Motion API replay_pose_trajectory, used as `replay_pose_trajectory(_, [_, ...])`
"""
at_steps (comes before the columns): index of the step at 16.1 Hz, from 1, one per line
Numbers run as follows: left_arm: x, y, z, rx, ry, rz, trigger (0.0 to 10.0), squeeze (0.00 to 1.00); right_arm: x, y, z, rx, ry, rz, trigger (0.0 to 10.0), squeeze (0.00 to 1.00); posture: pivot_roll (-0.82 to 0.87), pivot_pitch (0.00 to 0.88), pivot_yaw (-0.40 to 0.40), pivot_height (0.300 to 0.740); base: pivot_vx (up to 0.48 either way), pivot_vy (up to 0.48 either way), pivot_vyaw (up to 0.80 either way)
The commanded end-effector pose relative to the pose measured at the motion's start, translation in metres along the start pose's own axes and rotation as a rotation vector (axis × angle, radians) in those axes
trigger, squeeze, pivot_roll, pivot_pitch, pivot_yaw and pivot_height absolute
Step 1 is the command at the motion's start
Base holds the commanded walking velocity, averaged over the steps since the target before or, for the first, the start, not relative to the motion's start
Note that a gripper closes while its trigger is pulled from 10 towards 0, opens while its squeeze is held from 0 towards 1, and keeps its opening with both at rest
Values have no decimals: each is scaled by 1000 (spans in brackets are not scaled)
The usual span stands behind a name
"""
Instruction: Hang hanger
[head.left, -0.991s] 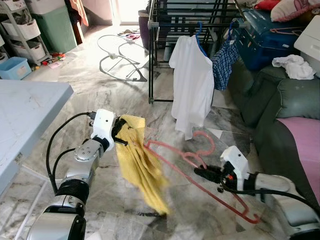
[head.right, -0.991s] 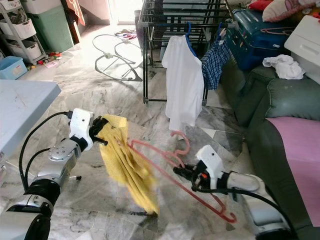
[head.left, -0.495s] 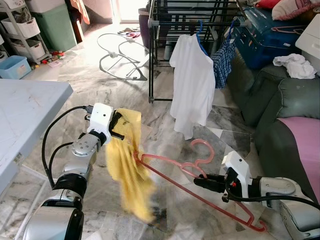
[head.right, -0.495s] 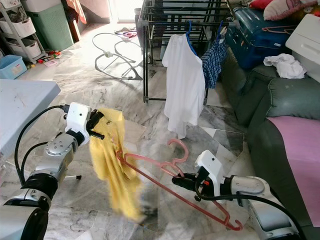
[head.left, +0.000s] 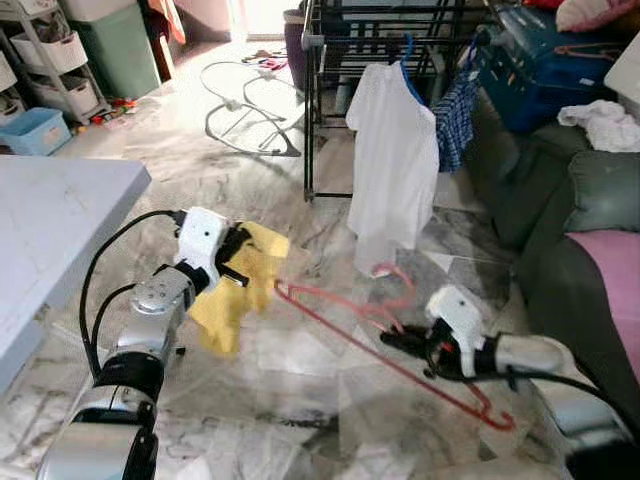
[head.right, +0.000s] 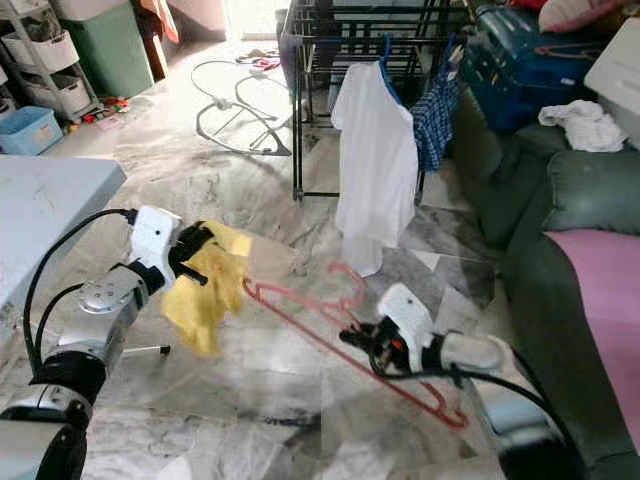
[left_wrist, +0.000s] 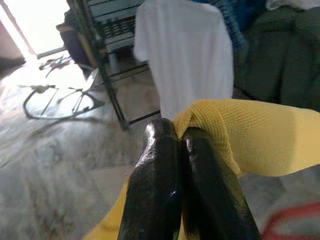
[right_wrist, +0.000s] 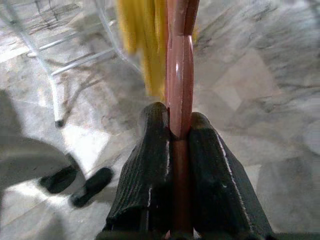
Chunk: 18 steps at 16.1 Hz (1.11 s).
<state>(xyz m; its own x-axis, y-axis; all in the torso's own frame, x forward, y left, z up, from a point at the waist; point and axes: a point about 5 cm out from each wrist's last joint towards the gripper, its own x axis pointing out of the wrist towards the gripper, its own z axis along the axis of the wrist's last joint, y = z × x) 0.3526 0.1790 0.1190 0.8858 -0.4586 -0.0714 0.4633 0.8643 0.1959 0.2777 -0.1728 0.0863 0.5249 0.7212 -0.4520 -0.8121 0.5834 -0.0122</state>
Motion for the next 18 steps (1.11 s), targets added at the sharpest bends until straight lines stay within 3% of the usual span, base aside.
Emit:
replay_pose_trajectory(1, [1, -6, 7, 22, -30, -45, 10000, 0, 6, -3, 4, -25, -9, -19, 10000, 0, -132, 70, 49, 740, 0, 0, 0])
replay_pose_trajectory(4, [-1, -16, 11, 9, -55, -104, 10000, 0, 19, -11, 6, -51, -19, -77, 10000, 0, -115, 69, 39, 740, 0, 0, 0])
replay_pose_trajectory(8, [-2, -27, 28, -22, -137, -143, 10000, 0, 33, -11, 5, 10, -40, -80, 10000, 0, -105, 68, 30, 740, 0, 0, 0])
replay_pose_trajectory(15, [2, -51, 58, -39, -248, -214, 10000, 0, 56, 3, -14, 221, -9, -40, 10000, 0, -98, 64, 35, 740, 0, 0, 0])
replay_pose_trajectory(17, [-1, -69, 68, -70, -255, -338, 10000, 0, 57, -11, -32, 211, 131, -221, 10000, 0, -91, 66, 34, 740, 0, 0, 0])
replay_pose_trajectory(18, [-4, -72, 67, -80, -242, -369, 10000, 0, 55, -19, -30, 250, 110, -284, 10000, 0, -86, 68, 33, 740, 0, 0, 0])
